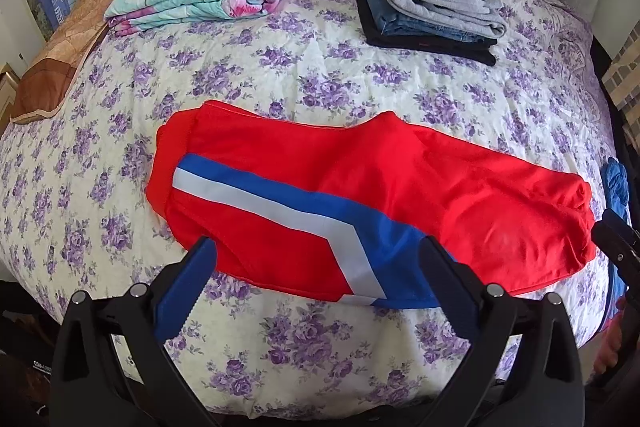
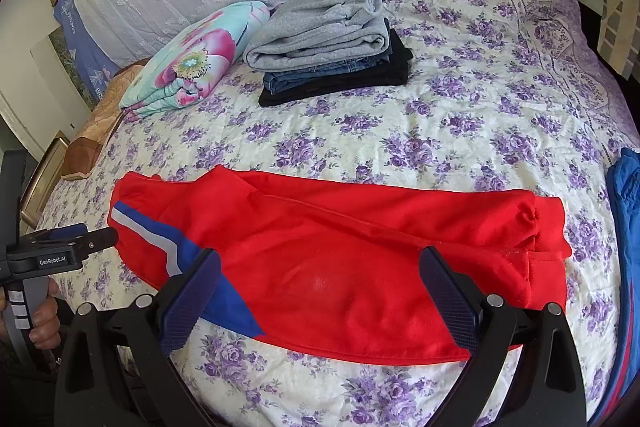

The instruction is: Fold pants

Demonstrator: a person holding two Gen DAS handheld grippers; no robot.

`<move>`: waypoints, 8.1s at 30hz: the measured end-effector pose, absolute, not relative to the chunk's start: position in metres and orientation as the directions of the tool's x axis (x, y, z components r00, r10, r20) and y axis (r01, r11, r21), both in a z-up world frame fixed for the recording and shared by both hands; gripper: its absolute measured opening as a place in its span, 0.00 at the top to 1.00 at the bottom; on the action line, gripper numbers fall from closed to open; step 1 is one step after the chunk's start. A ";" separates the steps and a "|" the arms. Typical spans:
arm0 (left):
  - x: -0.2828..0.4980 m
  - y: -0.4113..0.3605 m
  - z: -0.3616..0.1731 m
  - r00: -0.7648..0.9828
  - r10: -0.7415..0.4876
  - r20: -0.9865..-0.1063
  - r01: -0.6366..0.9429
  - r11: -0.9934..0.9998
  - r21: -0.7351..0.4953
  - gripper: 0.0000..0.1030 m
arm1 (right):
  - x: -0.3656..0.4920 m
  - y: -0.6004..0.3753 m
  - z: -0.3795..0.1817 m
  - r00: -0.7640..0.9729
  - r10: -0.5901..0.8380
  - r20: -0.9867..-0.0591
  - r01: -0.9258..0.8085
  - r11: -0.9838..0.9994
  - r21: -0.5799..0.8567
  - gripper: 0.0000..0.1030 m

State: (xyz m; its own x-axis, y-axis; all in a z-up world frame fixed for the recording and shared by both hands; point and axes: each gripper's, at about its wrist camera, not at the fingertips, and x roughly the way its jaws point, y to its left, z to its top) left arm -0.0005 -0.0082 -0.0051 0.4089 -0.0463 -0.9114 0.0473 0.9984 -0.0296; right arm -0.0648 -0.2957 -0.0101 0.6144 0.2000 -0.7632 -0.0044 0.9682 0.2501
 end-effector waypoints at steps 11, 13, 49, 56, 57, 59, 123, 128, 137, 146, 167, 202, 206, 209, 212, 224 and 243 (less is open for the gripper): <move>-0.003 -0.010 -0.009 0.395 -0.055 -0.917 0.045 0.998 -0.040 0.05 | -0.067 -0.302 -0.013 0.617 0.198 -0.762 0.002 0.967 0.253 0.04; -0.003 -0.011 -0.010 0.394 -0.053 -0.918 0.048 0.998 -0.038 0.05 | -0.068 -0.304 -0.014 0.616 0.199 -0.762 0.006 0.966 0.257 0.04; 0.005 -0.021 -0.022 0.351 -0.060 -0.934 0.069 0.997 -0.038 0.05 | -0.065 -0.302 -0.016 0.597 0.176 -0.783 0.016 0.973 0.232 0.04; 0.004 -0.021 -0.022 0.351 -0.061 -0.934 0.069 0.997 -0.039 0.05 | -0.065 -0.303 -0.016 0.597 0.175 -0.783 0.019 0.973 0.232 0.04; 0.004 -0.021 -0.022 0.351 -0.061 -0.934 0.069 0.997 -0.039 0.05 | -0.065 -0.303 -0.016 0.597 0.175 -0.783 0.019 0.973 0.232 0.04; 0.003 -0.021 -0.022 0.350 -0.061 -0.935 0.069 0.997 -0.039 0.05 | -0.065 -0.303 -0.016 0.597 0.175 -0.783 0.019 0.972 0.232 0.04; 0.002 0.092 -0.111 0.079 -0.240 -0.968 -0.396 0.883 -0.252 0.05 | -0.151 -0.471 -0.127 0.620 0.460 -0.636 0.459 0.445 0.769 0.04; 0.002 0.103 -0.123 0.083 -0.310 -0.947 -0.463 0.830 -0.312 0.05 | -0.164 -0.483 -0.156 0.715 0.469 -0.519 0.474 0.221 0.852 0.04; 0.006 0.114 -0.129 0.113 -0.372 -0.921 -0.488 0.787 -0.378 0.05 | -0.155 -0.475 -0.176 0.712 0.442 -0.545 0.500 0.225 0.836 0.78; -0.008 0.157 -0.128 0.263 -0.547 -0.795 -0.602 0.550 -0.578 0.05 | -0.153 -0.479 -0.152 0.733 0.422 -0.533 0.453 0.281 0.846 0.93; 0.002 0.139 -0.135 0.323 -0.664 -0.674 -0.558 0.442 -0.703 0.23 | -0.128 -0.491 -0.054 0.822 0.475 -0.316 0.247 0.203 0.947 0.94; -0.028 0.165 -0.108 0.311 -0.617 -0.723 -0.501 0.540 -0.677 0.69 | -0.125 -0.513 -0.052 0.806 0.493 -0.327 0.276 0.176 0.945 0.94; -0.031 0.135 -0.131 0.282 -0.699 -0.657 -0.493 0.482 -0.725 0.66 | -0.109 -0.509 -0.022 0.813 0.520 -0.262 0.192 0.186 0.964 0.94; -0.026 0.114 -0.139 0.283 -0.728 -0.625 -0.463 0.467 -0.754 0.58 | -0.098 -0.503 0.001 0.805 0.543 -0.238 0.142 0.213 0.967 0.94; -0.024 0.106 -0.148 0.300 -0.728 -0.616 -0.465 0.453 -0.761 0.52 | -0.093 -0.499 0.016 0.799 0.556 -0.230 0.117 0.231 0.966 0.94; -0.021 0.140 -0.161 0.456 -0.659 -0.598 -0.551 0.319 -0.771 0.89 | -0.110 -0.515 0.000 0.803 0.537 -0.258 0.178 0.197 0.964 0.94; 0.154 0.118 -0.037 0.483 -0.592 -0.645 -0.300 0.581 -0.757 0.92 | 0.009 -0.557 -0.057 0.791 0.525 -0.315 0.275 0.155 0.949 0.94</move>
